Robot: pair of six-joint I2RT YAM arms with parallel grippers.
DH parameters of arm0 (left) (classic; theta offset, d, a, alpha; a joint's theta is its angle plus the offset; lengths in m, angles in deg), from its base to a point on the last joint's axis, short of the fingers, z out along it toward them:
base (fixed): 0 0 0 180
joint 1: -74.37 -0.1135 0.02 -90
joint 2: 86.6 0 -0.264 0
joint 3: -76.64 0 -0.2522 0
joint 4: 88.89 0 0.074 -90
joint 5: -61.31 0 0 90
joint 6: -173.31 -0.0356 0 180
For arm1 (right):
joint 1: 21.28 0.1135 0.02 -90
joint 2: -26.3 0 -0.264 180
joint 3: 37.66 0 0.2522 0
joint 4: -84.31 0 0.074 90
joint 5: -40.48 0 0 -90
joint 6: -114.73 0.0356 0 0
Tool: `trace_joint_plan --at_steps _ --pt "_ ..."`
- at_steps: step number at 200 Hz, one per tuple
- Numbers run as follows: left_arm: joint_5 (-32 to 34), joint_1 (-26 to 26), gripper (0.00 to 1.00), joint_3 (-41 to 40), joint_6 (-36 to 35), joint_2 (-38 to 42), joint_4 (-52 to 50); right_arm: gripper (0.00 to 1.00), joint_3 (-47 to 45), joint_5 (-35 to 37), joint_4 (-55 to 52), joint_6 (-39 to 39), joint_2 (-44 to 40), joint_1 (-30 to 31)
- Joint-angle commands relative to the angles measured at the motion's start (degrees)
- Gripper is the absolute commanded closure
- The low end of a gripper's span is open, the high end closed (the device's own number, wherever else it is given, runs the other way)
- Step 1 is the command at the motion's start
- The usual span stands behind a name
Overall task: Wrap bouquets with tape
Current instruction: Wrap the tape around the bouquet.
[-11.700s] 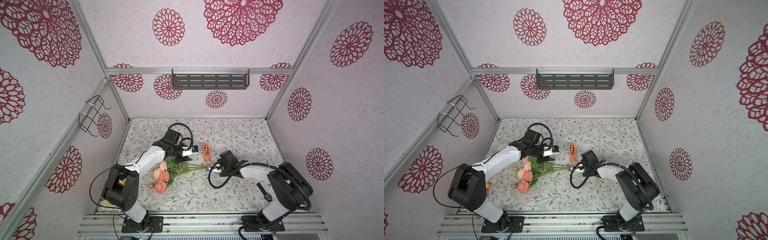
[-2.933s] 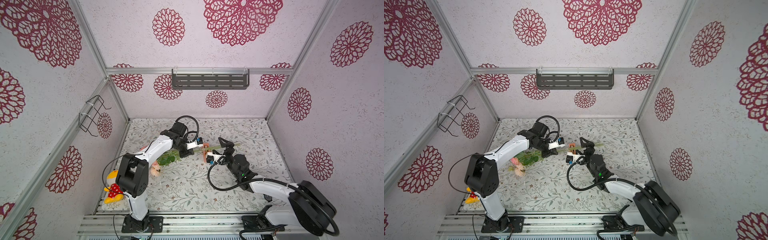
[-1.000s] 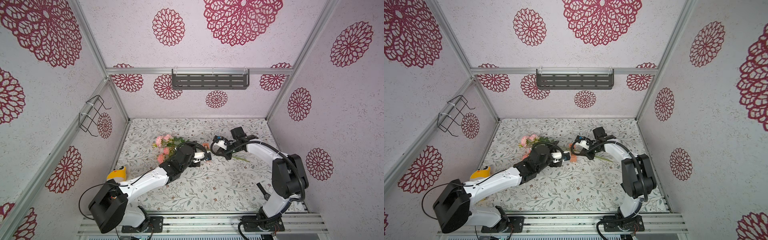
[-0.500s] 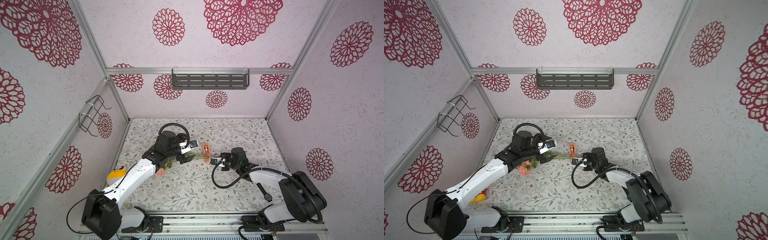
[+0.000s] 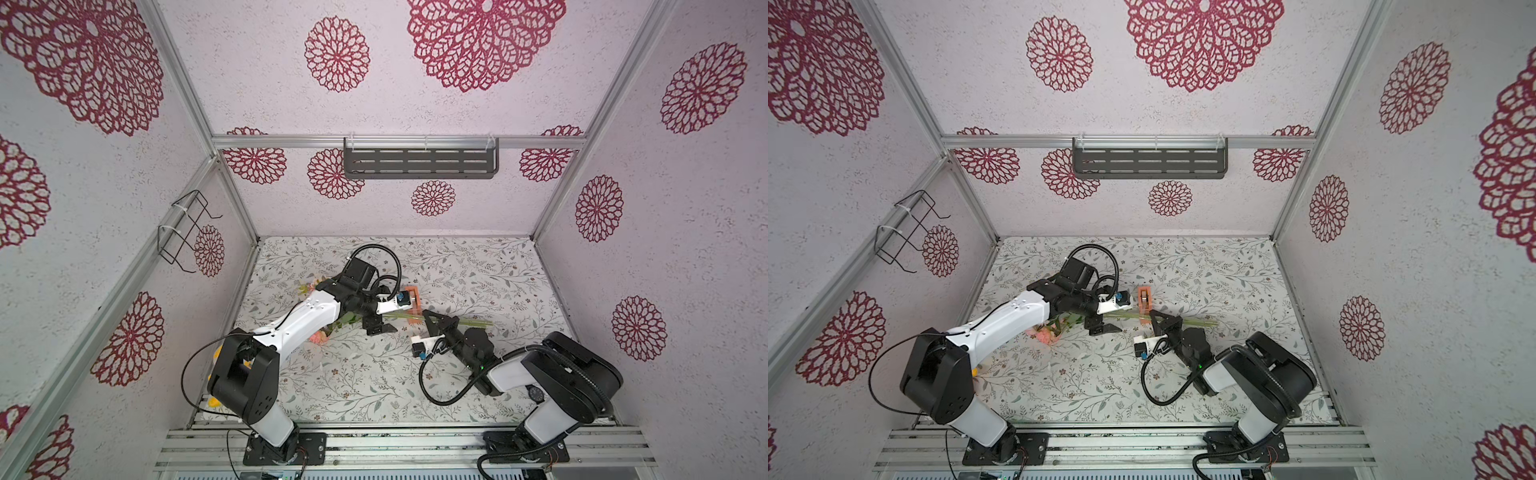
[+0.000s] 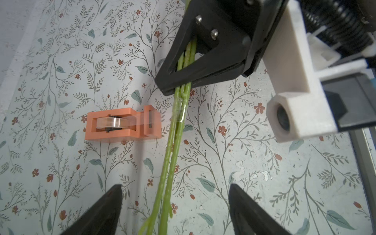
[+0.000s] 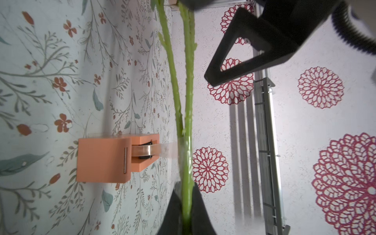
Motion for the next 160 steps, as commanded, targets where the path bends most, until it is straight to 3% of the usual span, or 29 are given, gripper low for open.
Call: trace_joint_plan --at_steps 1,30,43,74,81,100,116,131,160 --pt "0.0 -0.2 0.19 2.5 -1.3 -3.4 -5.6 1.00 -0.9 2.4 14.3 -3.9 -1.5 2.8" --pt "1.4 -0.3 0.24 6.7 -1.5 -8.0 -10.0 1.00 -2.3 4.7 14.0 -4.9 -1.8 3.4" --pt "1.2 -0.3 0.32 8.8 -1.8 -10.0 -12.9 1.00 -3.2 5.1 14.5 -4.7 -2.0 3.2" --pt "-2.4 -0.2 0.91 11.7 -3.0 -11.7 -18.6 1.00 -4.6 7.3 1.6 -0.4 -7.5 3.1" --pt "-2.7 0.0 1.00 11.4 -2.4 -11.5 -18.4 0.88 -5.0 7.2 -0.9 2.4 -9.1 3.0" --pt "-1.5 0.8 1.00 9.3 1.1 -10.1 -15.4 0.57 -3.2 8.4 -14.7 10.1 -15.0 2.8" --pt "-0.4 2.0 1.00 7.5 4.0 -8.8 -13.3 0.37 1.5 7.2 -34.6 20.6 -23.0 2.1" --pt "0.7 3.0 1.00 4.6 5.9 -6.9 -9.7 0.35 6.9 2.1 -55.6 28.8 -29.2 1.2" --pt "2.9 4.6 1.00 2.2 10.7 -5.6 -6.1 0.24 10.7 -9.2 -73.1 46.7 -41.0 -0.4"
